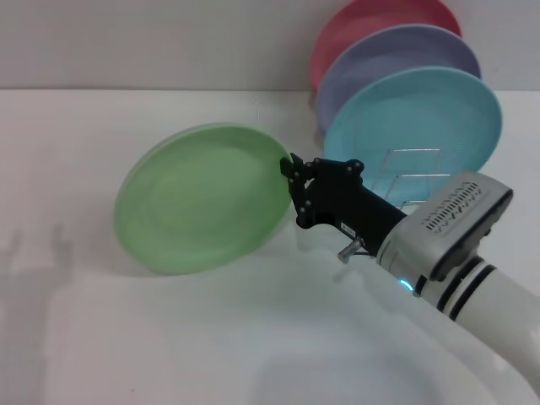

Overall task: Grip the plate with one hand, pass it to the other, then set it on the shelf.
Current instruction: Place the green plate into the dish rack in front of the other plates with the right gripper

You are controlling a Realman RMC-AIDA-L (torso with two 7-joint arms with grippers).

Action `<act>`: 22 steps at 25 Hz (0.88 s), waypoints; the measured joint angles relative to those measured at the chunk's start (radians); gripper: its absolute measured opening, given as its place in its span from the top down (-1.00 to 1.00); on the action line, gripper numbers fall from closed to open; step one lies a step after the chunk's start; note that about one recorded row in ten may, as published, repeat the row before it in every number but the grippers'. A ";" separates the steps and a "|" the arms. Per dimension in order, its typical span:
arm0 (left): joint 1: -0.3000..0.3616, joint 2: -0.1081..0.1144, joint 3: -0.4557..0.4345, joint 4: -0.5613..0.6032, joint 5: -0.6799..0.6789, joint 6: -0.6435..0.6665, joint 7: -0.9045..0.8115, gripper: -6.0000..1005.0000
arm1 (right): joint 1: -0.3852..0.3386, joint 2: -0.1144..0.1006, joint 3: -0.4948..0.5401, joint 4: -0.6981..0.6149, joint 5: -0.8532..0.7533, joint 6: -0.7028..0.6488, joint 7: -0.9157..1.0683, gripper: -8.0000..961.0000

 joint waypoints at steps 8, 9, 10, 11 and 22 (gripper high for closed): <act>-0.112 -0.008 -0.059 -0.431 0.000 -0.058 -0.816 -0.04 | -0.108 -0.007 0.013 0.097 0.005 -0.162 -0.125 0.95; -0.112 -0.008 -0.059 -0.431 0.000 -0.058 -0.816 -0.04 | -0.129 -0.007 0.017 0.112 0.006 -0.188 -0.147 0.95; -0.119 -0.007 -0.059 -0.440 0.000 -0.069 -0.826 -0.04 | -0.148 -0.007 0.020 0.125 0.006 -0.209 -0.164 0.95; -0.121 -0.007 -0.060 -0.441 0.001 -0.079 -0.827 -0.04 | -0.173 -0.007 0.026 0.141 0.006 -0.239 -0.182 0.95; -0.196 -0.002 -0.063 -0.465 0.002 -0.258 -0.897 -0.04 | -0.419 -0.020 0.115 0.158 0.005 -0.584 -0.219 0.95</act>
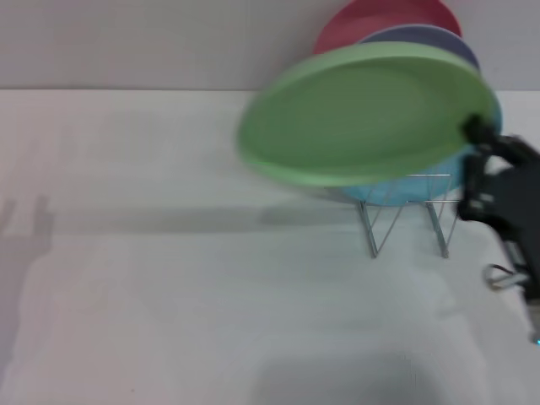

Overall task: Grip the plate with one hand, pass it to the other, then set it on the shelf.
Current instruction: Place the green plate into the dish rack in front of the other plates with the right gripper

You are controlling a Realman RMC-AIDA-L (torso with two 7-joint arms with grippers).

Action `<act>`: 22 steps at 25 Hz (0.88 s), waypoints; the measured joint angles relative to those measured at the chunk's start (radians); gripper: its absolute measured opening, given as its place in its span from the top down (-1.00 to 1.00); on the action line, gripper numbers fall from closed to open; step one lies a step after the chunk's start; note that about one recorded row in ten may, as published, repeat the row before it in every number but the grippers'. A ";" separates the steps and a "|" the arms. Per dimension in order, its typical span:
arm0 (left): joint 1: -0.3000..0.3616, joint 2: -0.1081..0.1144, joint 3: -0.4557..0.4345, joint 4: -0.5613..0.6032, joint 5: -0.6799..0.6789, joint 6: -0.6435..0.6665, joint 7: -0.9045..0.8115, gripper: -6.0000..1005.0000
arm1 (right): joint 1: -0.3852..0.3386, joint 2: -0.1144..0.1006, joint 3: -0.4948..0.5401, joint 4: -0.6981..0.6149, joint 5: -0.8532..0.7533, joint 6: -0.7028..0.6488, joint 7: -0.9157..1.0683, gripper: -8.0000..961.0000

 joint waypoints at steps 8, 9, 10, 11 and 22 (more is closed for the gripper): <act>-0.043 0.000 -0.005 -0.005 0.034 -0.050 0.000 -0.04 | -0.019 -0.046 0.069 -0.178 -0.002 -0.175 0.169 0.95; -0.055 -0.001 -0.005 -0.005 0.036 -0.074 0.000 -0.04 | -0.004 -0.053 0.077 -0.218 -0.001 -0.192 0.204 0.95; -0.059 -0.002 -0.005 -0.004 0.036 -0.082 0.000 -0.04 | 0.015 -0.058 0.082 -0.265 0.000 -0.209 0.239 0.95; -0.061 -0.003 -0.006 -0.001 0.036 -0.089 0.000 -0.04 | 0.035 -0.062 0.087 -0.308 0.002 -0.220 0.270 0.95; -0.069 -0.009 -0.006 0.081 0.036 -0.150 0.004 -0.04 | 0.219 -0.051 0.151 -0.627 0.004 -0.250 0.390 0.95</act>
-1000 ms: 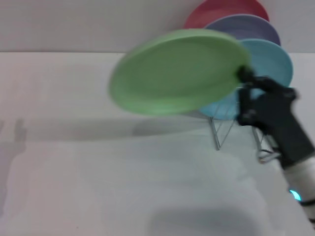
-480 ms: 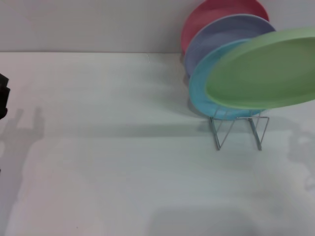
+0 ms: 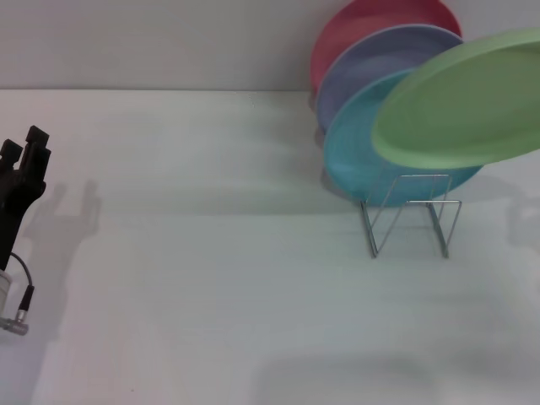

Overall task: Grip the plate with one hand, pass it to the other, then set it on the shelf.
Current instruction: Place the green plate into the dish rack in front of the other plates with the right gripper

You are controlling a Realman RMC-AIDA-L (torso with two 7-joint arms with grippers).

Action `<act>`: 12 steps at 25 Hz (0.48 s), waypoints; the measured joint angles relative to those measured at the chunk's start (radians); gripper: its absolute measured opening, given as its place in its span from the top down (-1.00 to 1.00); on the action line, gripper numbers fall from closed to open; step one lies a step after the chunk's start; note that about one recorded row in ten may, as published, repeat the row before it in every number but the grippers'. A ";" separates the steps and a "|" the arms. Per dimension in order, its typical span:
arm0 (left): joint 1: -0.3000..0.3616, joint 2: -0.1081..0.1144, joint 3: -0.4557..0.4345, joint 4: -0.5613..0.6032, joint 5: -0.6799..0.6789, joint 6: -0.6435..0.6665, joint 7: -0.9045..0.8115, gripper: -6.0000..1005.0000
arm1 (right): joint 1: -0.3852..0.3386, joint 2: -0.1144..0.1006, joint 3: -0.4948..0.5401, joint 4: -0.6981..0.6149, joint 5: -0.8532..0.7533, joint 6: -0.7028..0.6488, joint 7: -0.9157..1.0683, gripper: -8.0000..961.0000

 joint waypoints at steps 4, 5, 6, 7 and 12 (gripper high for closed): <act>-0.002 -0.002 0.000 0.023 0.000 -0.010 0.008 -0.04 | -0.001 -0.004 -0.003 -0.014 -0.004 0.002 0.023 0.95; -0.002 -0.002 0.000 0.024 0.000 -0.012 0.009 -0.04 | -0.001 -0.004 -0.003 -0.014 -0.004 0.002 0.023 0.95; -0.003 -0.002 0.000 0.026 0.000 -0.013 0.009 -0.04 | -0.003 -0.004 -0.003 -0.020 -0.004 0.003 0.029 0.95; -0.004 -0.003 0.000 0.028 0.000 -0.014 0.009 -0.04 | -0.005 -0.003 -0.003 -0.025 -0.004 0.003 0.033 0.95; -0.007 -0.003 0.000 0.029 0.000 -0.014 0.009 -0.04 | -0.010 0.006 -0.004 -0.043 -0.004 0.008 0.042 0.94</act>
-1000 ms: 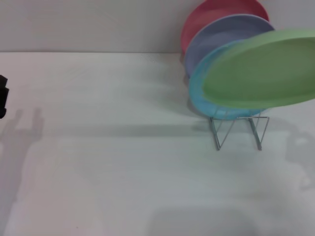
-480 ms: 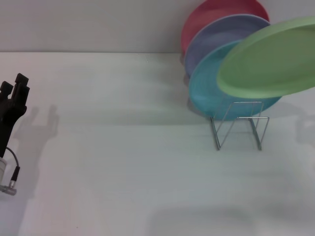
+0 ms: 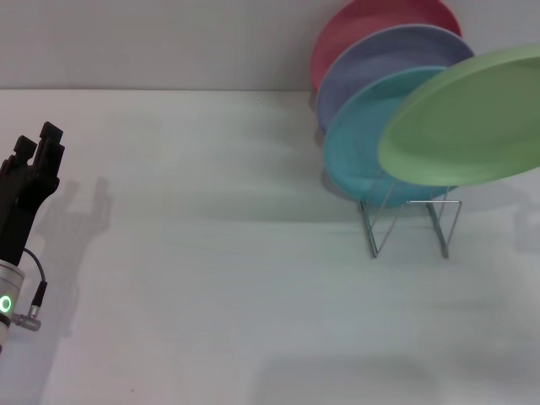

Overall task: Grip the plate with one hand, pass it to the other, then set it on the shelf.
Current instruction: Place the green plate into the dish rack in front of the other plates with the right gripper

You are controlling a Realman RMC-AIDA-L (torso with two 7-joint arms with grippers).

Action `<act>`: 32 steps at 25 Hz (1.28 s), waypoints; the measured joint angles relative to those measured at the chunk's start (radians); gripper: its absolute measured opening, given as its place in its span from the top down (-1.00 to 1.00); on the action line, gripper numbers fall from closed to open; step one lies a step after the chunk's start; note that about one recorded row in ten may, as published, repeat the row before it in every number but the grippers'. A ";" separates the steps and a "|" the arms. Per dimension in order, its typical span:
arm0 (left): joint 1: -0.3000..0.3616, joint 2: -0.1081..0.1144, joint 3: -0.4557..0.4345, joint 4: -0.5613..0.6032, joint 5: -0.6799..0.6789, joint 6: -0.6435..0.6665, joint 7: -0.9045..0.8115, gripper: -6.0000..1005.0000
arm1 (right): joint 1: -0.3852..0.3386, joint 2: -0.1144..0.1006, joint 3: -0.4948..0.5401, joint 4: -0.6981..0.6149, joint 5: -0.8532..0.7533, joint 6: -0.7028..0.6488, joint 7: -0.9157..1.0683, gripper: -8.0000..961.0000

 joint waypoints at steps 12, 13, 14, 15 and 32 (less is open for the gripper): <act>0.002 0.001 0.004 0.002 0.001 0.006 -0.006 -0.04 | 0.019 0.031 -0.022 -0.004 -0.002 0.060 -0.019 0.94; 0.002 0.001 0.004 0.002 0.001 0.006 -0.006 -0.04 | 0.022 0.034 -0.026 -0.006 -0.002 0.065 -0.021 0.94; 0.002 0.001 0.004 0.002 0.001 0.006 -0.006 -0.04 | 0.024 0.036 -0.030 -0.007 -0.002 0.070 -0.021 0.94; 0.002 0.001 0.004 0.002 0.001 0.006 -0.006 -0.04 | 0.026 0.037 -0.033 -0.007 -0.002 0.077 -0.022 0.94; 0.008 0.004 0.009 0.014 0.003 0.033 -0.009 -0.04 | 0.011 0.048 -0.055 -0.003 -0.006 0.151 -0.052 0.94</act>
